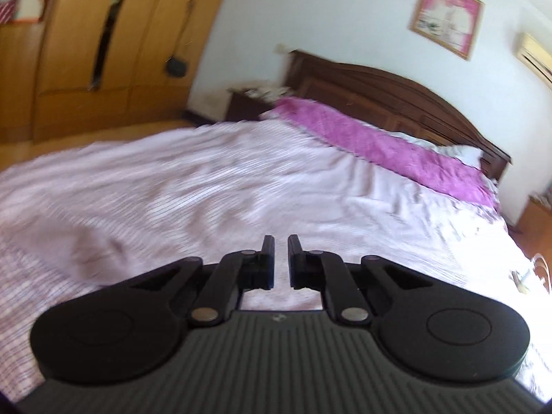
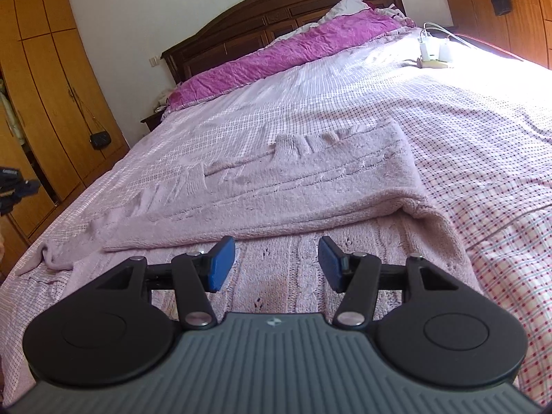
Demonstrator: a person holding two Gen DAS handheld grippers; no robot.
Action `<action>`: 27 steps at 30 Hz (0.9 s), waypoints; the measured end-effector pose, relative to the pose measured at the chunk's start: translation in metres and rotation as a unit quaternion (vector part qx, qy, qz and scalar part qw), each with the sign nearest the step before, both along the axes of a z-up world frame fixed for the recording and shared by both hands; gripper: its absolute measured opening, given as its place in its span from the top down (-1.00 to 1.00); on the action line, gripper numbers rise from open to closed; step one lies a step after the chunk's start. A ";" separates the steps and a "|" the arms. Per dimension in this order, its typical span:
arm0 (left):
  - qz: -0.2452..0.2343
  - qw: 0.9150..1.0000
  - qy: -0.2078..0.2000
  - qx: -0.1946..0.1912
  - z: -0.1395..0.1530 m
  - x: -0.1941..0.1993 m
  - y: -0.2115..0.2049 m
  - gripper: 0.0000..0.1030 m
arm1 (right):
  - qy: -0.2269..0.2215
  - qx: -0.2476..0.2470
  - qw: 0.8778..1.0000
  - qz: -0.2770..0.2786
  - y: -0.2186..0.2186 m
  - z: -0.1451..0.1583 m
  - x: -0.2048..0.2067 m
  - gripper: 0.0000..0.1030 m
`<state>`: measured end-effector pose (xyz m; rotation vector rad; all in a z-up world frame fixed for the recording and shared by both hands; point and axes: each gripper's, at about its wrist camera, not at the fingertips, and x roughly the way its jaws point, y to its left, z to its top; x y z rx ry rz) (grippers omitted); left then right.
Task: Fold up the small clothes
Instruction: 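Grasp the other sleeve cuff with the left gripper and lift it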
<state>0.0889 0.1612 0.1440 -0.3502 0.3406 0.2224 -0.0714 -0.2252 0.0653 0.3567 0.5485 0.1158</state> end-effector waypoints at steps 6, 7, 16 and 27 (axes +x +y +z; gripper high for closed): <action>0.007 0.998 0.053 -0.032 -0.015 0.014 -0.023 0.78 | -0.007 0.015 1.000 0.003 -0.014 0.001 -0.014 -0.20; 0.009 0.997 0.061 -0.044 -0.021 0.014 -0.019 0.78 | -0.007 0.019 1.000 0.001 -0.017 0.001 -0.016 -0.20; 0.117 0.985 0.121 -0.036 -0.061 0.000 0.048 -0.56 | 0.019 0.053 0.998 -0.017 -0.029 -0.017 -0.015 -0.21; 0.140 0.975 0.155 -0.077 -0.102 0.042 0.110 -0.51 | 0.029 0.023 0.999 -0.015 -0.020 -0.025 -0.002 -0.21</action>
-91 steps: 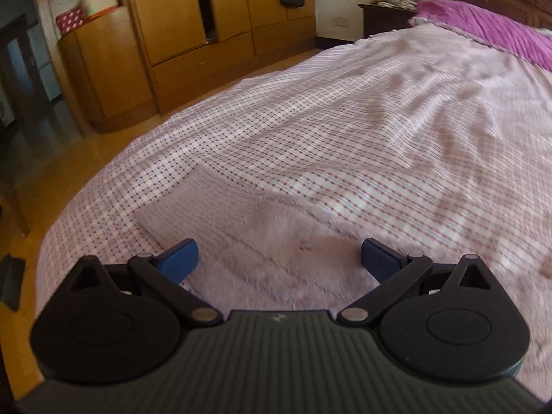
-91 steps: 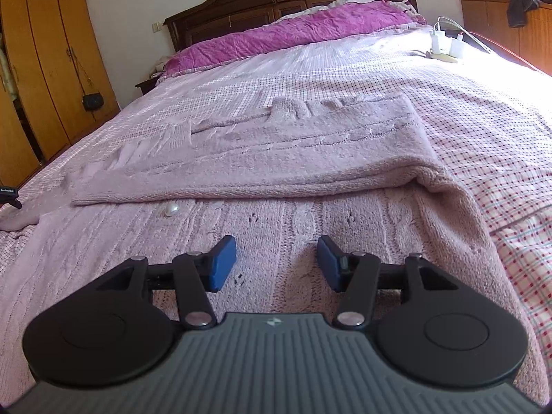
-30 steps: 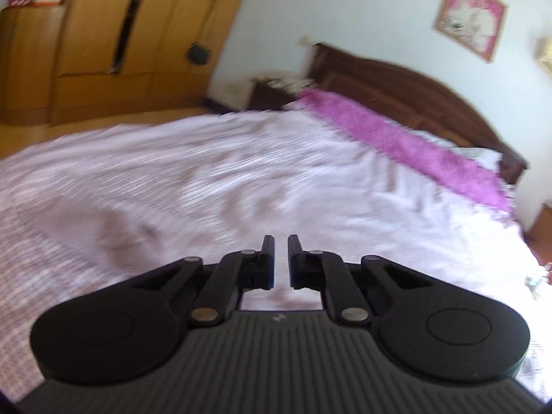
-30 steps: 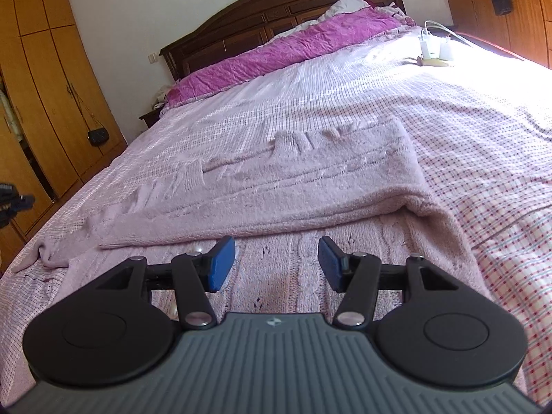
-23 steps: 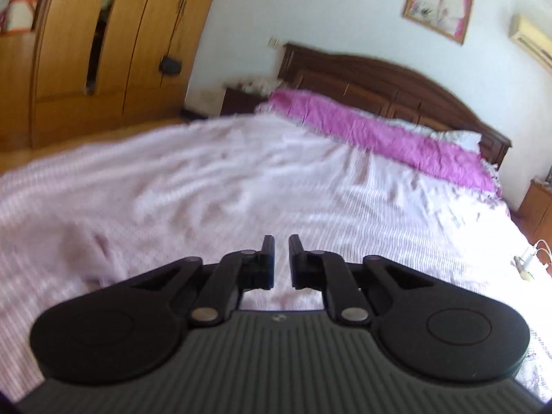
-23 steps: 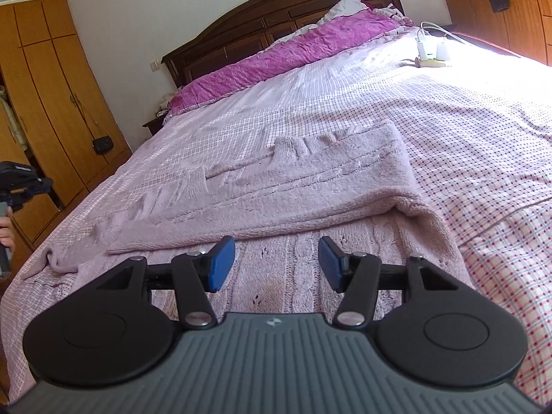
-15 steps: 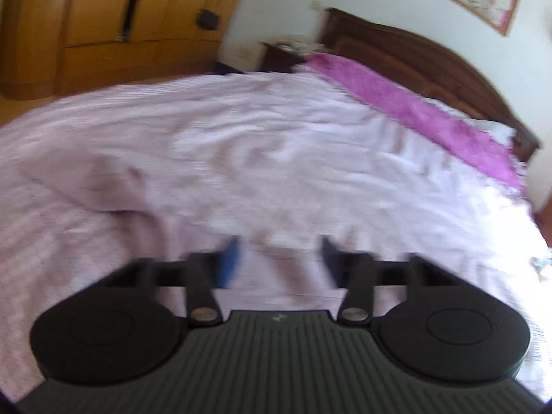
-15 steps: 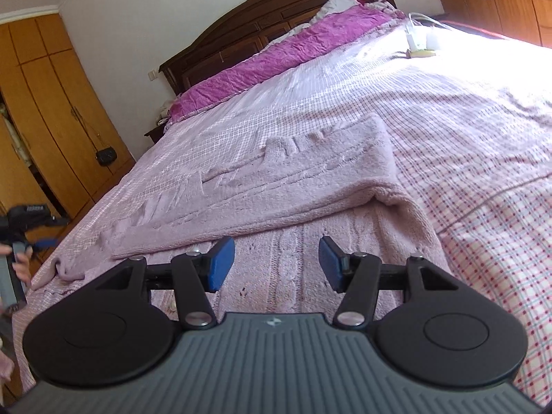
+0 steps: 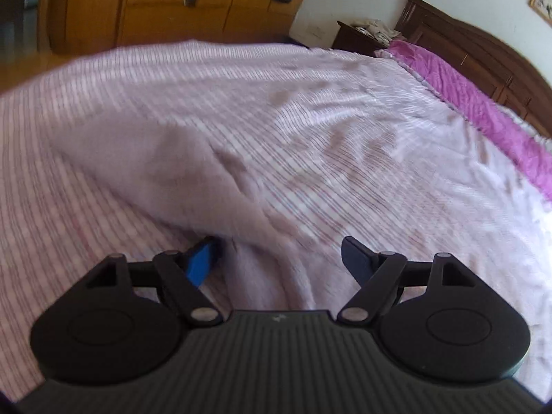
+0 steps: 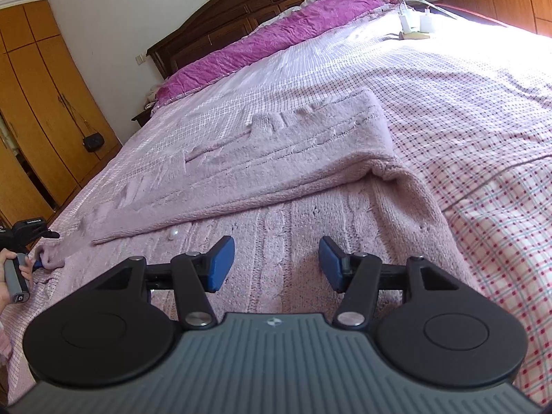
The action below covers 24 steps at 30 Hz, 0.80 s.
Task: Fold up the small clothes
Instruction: 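Grasp the other sleeve cuff with the left gripper and lift it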
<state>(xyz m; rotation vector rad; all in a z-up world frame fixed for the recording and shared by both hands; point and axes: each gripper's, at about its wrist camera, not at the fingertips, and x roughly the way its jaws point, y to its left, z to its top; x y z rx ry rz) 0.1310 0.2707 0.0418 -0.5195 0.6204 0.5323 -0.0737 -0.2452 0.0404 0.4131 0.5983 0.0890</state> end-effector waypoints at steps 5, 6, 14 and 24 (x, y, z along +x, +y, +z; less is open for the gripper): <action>-0.034 0.999 0.007 0.015 0.001 0.002 0.004 0.69 | -0.003 0.010 1.000 -0.004 -0.004 -0.001 0.004 -0.21; -0.038 0.999 -0.005 0.004 0.004 -0.003 0.005 0.70 | -0.004 0.010 1.000 -0.003 -0.004 -0.001 0.005 -0.21; -0.088 0.990 -0.110 -0.010 0.059 -0.038 -0.030 0.70 | -0.013 0.017 1.000 -0.003 -0.009 0.004 0.001 -0.21; -0.211 0.958 -0.194 -0.022 0.117 -0.021 -0.147 0.70 | -0.034 0.024 0.999 -0.025 -0.024 0.014 -0.013 -0.21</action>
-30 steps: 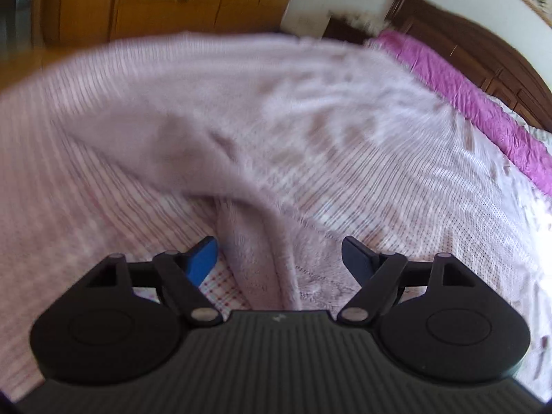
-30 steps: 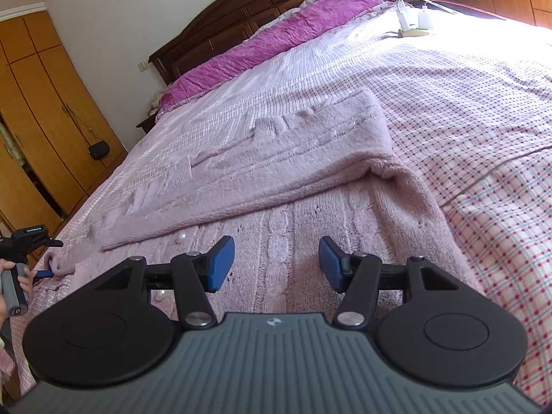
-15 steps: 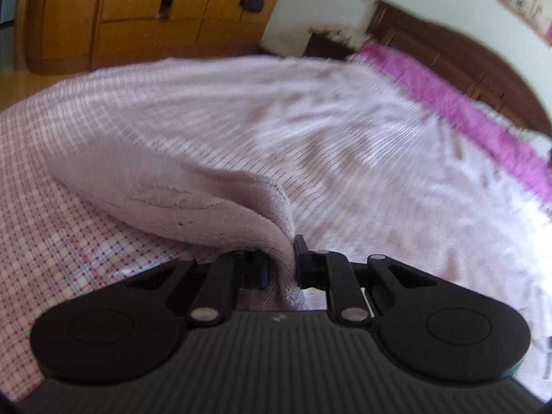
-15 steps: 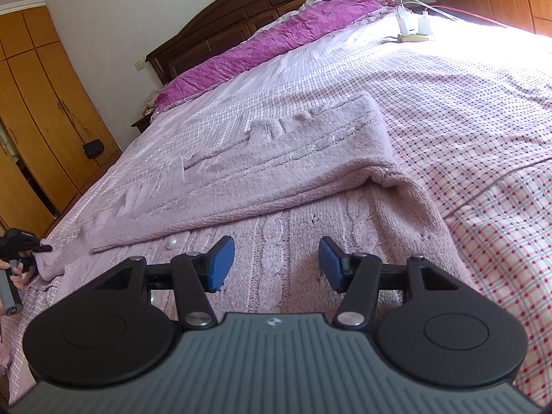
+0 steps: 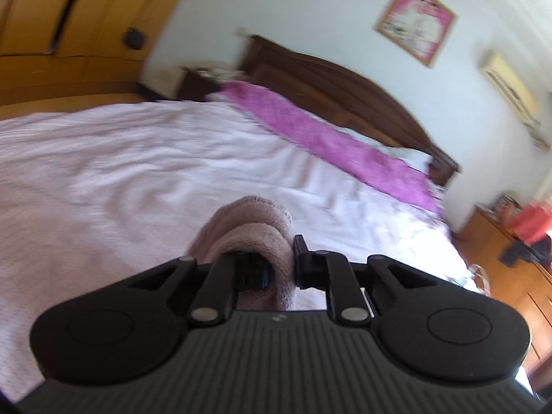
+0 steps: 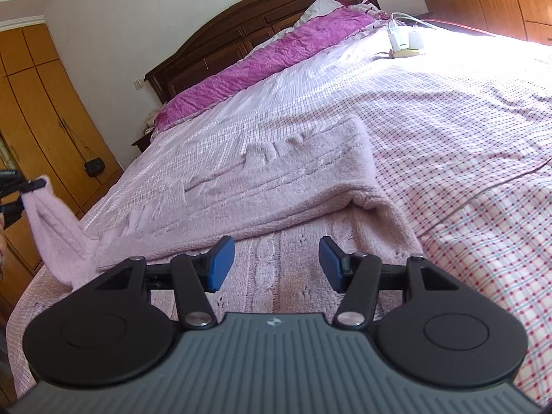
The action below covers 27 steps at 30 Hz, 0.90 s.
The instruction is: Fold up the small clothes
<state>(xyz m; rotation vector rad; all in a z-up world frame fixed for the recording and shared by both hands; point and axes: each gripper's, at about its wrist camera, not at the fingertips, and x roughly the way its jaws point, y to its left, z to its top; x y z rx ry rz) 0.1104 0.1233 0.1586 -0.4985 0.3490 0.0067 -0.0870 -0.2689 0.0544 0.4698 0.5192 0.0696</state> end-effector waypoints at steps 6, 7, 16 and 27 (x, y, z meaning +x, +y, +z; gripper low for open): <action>-0.072 0.997 0.006 0.019 -0.013 0.014 -0.087 0.70 | -0.003 0.005 1.000 -0.012 -0.012 0.000 -0.006 -0.21; -0.084 0.996 0.014 0.025 -0.019 0.016 -0.101 0.70 | -0.004 0.007 1.000 -0.012 -0.013 0.000 -0.007 -0.21; -0.159 0.977 0.108 0.095 -0.090 0.036 -0.172 0.66 | 0.009 0.034 0.999 -0.004 -0.018 -0.024 -0.010 -0.21; -0.199 0.957 0.139 0.157 -0.096 0.008 -0.187 -0.26 | 0.008 0.044 0.999 -0.002 -0.021 -0.027 -0.007 -0.21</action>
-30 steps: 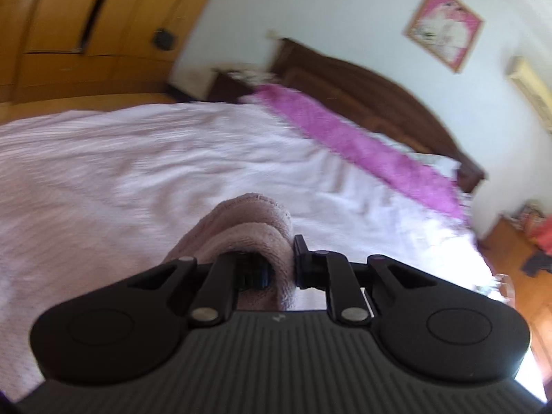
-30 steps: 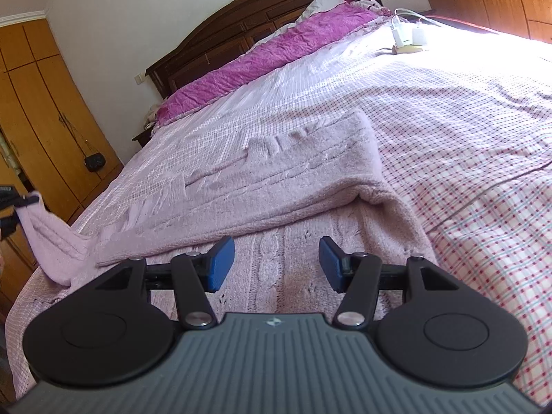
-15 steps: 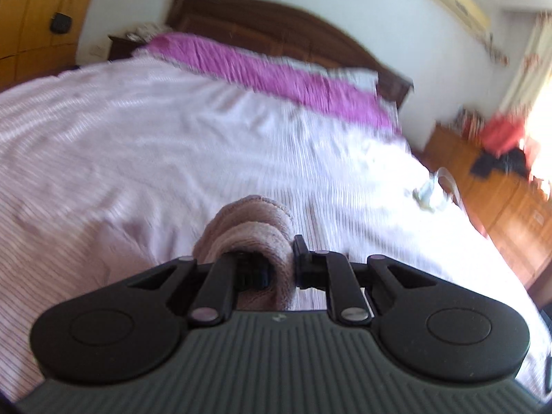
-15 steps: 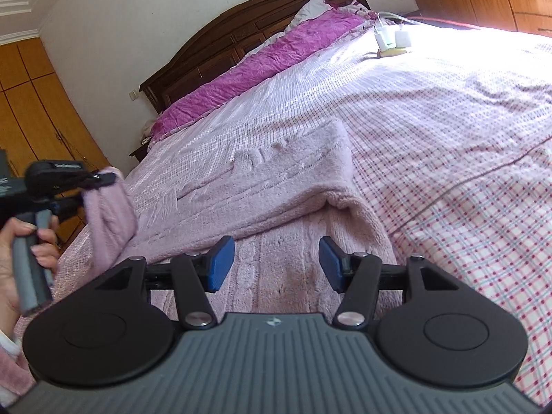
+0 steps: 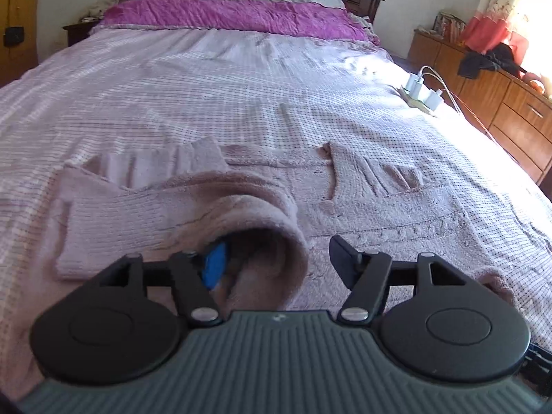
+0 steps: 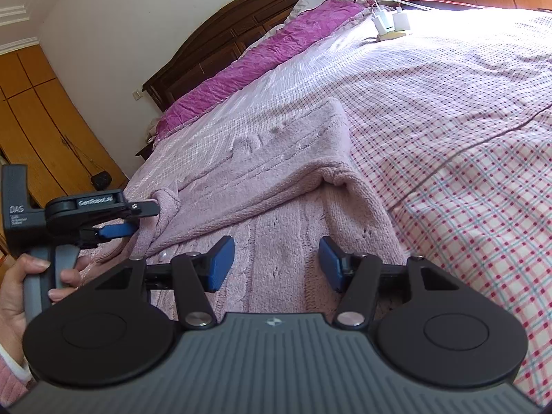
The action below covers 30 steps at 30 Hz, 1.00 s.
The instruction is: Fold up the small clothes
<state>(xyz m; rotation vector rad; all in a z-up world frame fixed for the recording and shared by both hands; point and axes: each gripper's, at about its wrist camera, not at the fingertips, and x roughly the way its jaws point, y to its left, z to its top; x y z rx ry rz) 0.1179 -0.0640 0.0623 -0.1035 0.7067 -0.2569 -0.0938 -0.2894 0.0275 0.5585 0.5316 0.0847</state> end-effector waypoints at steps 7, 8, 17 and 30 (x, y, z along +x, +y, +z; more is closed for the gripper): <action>0.043 0.999 -0.020 0.017 0.015 -0.035 0.046 -0.27 | -0.001 -0.010 1.000 0.020 0.011 0.022 0.004 -0.21; 0.048 0.999 -0.019 0.017 0.016 -0.038 0.054 -0.27 | -0.007 -0.013 0.999 0.028 0.014 0.029 0.005 -0.21; 0.145 0.988 -0.002 0.056 0.028 -0.055 0.125 -0.27 | -0.042 -0.036 0.988 0.145 0.080 0.084 0.036 -0.21; 0.171 0.982 0.027 0.078 0.008 -0.075 0.167 -0.27 | -0.046 -0.108 0.966 0.229 0.205 0.088 0.083 -0.21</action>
